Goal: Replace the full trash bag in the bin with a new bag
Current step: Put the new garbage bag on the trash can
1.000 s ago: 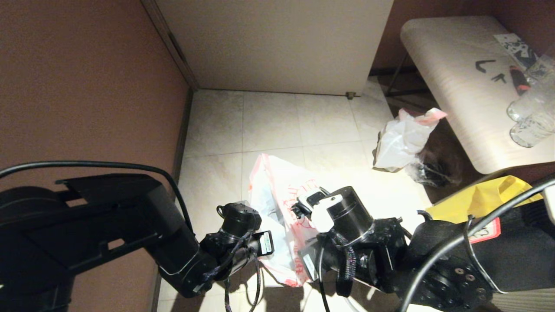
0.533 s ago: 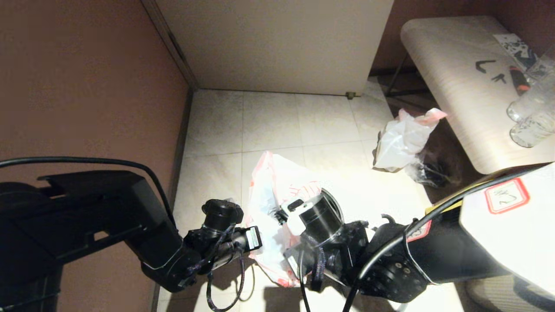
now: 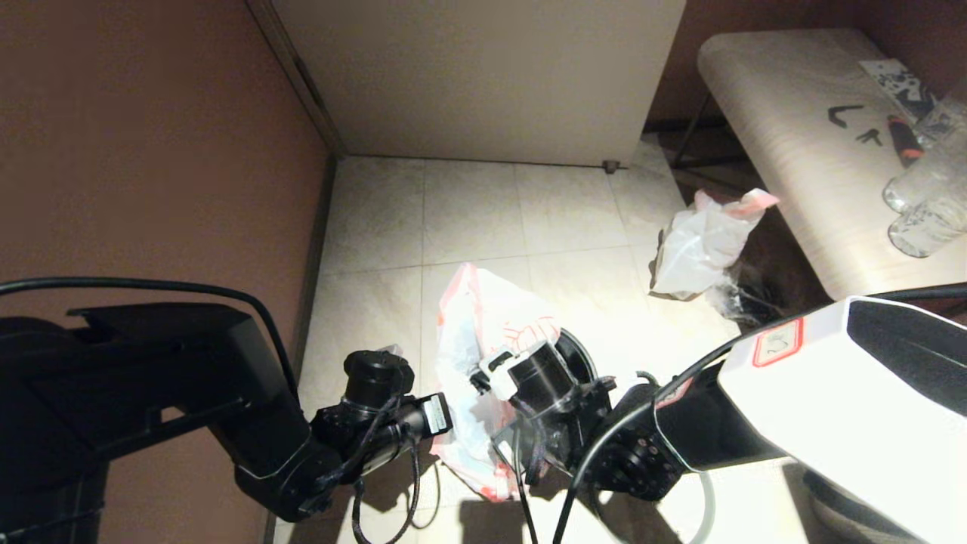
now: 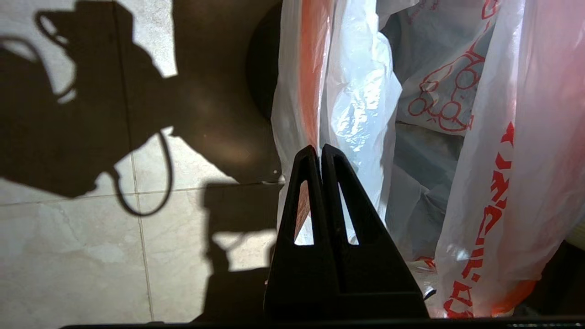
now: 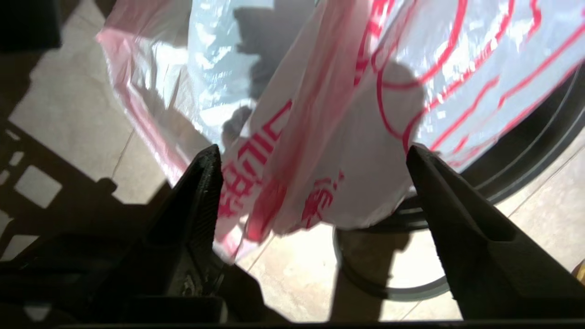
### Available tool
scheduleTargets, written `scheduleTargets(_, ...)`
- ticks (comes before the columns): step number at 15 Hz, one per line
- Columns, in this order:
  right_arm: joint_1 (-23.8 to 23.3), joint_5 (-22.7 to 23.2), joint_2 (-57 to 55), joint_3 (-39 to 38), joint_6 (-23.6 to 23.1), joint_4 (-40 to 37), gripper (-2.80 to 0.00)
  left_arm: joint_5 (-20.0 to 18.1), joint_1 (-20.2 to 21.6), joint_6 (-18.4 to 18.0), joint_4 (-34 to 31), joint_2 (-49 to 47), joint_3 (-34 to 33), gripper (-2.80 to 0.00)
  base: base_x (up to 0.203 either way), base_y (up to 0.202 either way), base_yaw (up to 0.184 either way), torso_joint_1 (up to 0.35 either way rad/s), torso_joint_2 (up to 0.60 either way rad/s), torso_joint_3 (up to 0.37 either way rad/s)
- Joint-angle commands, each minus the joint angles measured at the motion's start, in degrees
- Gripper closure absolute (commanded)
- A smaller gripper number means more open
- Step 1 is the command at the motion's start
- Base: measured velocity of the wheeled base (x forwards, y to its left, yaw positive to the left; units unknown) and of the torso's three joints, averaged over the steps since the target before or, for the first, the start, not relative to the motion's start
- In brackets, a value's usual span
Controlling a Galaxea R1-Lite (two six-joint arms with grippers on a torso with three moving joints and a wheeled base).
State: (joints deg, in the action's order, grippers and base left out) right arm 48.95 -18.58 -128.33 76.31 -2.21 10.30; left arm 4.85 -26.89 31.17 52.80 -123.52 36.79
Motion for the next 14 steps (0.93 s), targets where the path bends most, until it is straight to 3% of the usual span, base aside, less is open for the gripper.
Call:
scheduleTargets(1, -0.4, -0.6, -2.9, 2.0, -0.5, 0.0, -2.8, 0.1, 0.0, 0.2, 0.6, -0.6, 0.0, 0.0, 0.0, 0.0, 0.0, 0.0, 0.0, 0.0)
scheduleTargets(4, -0.5, -2.5, -4.9, 3.0, -1.8, 0.0, -2.8, 0.1, 0.0, 0.2, 0.7, -0.8, 0.1, 0.0, 0.0, 0.0, 0.0, 0.0, 0.0, 0.0)
scheduleTargets(5, -0.5, -3.0, -5.5, 3.6, -2.1, 0.1, 0.0, 0.1, 0.0, 0.2, 0.7, -0.8, 0.1, 0.0, 0.0, 0.0, 0.0, 0.0, 0.0, 0.0)
scheduleTargets(10, -1.1, -4.0, -6.5, 6.0, -2.0, 0.0, 0.0, 0.2, 0.2, 0.1, 1.5, -0.8, -0.5, 0.0, 0.0, 0.0, 0.0, 0.0, 0.0, 0.0)
scheduleTargets(14, -1.1, -4.7, -1.9, 3.2, -1.5, 0.0, 0.0, 0.4, 0.7, -0.1, 1.8, -2.0, -0.2, 0.0, 0.0, 0.0, 0.0, 0.0, 0.0, 0.0)
